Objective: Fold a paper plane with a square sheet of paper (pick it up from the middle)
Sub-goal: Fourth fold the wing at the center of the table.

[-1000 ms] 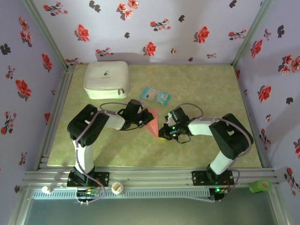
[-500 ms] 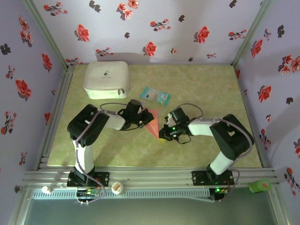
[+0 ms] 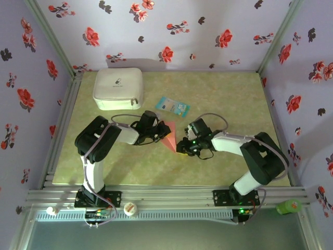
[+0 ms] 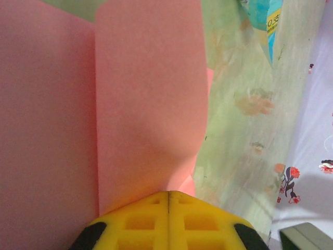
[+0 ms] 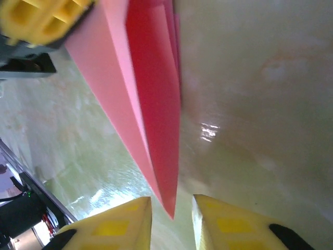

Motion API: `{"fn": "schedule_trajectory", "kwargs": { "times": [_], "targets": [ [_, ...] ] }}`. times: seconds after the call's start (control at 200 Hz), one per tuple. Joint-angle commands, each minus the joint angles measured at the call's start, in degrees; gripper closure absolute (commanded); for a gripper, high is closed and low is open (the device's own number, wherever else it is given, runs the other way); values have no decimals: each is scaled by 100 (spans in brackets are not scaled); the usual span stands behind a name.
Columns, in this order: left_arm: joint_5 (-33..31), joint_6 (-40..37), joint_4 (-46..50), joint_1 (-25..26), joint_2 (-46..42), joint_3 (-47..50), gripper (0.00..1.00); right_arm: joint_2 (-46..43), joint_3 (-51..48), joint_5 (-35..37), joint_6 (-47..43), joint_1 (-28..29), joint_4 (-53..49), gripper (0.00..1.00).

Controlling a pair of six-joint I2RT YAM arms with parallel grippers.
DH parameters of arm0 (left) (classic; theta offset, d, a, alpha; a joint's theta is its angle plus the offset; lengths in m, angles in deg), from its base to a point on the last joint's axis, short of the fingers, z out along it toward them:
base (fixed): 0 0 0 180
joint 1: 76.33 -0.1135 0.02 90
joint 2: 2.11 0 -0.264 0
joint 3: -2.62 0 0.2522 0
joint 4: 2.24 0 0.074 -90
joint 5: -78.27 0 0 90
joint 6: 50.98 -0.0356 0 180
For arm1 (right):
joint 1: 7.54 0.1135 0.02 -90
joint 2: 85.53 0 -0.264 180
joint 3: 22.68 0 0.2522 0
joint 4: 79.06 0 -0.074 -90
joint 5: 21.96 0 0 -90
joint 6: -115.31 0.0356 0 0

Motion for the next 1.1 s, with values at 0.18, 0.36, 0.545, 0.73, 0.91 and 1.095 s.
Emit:
{"fn": "schedule_trajectory", "kwargs": {
  "times": [0.18, 0.36, 0.545, 0.73, 0.91, 1.095],
  "targets": [
    [-229, -170, 431, 26, 202, 175, 99, -240, 8, -302, 437, -246, 452, 79],
    [-231, -170, 452, 31, 207, 161, 99, 330, 141, -771, 993, -195, 1524, 96],
    [-221, -170, 457, 50, 229, 151, 99, 783, 392, -741, 942, -106, 1505, 97],
    [-229, -178, 483, 50, 236, 136, 99, 1093, 450, -710, 938, -80, 1561, 96],
    [-222, -183, 510, 50, 236, 126, 99, 1189, 261, -672, 911, -47, 1580, 96],
    [-229, -170, 510, 46, 243, 117, 99, 1160, 13, -682, 889, 6, 1563, 95]
  ]
}}
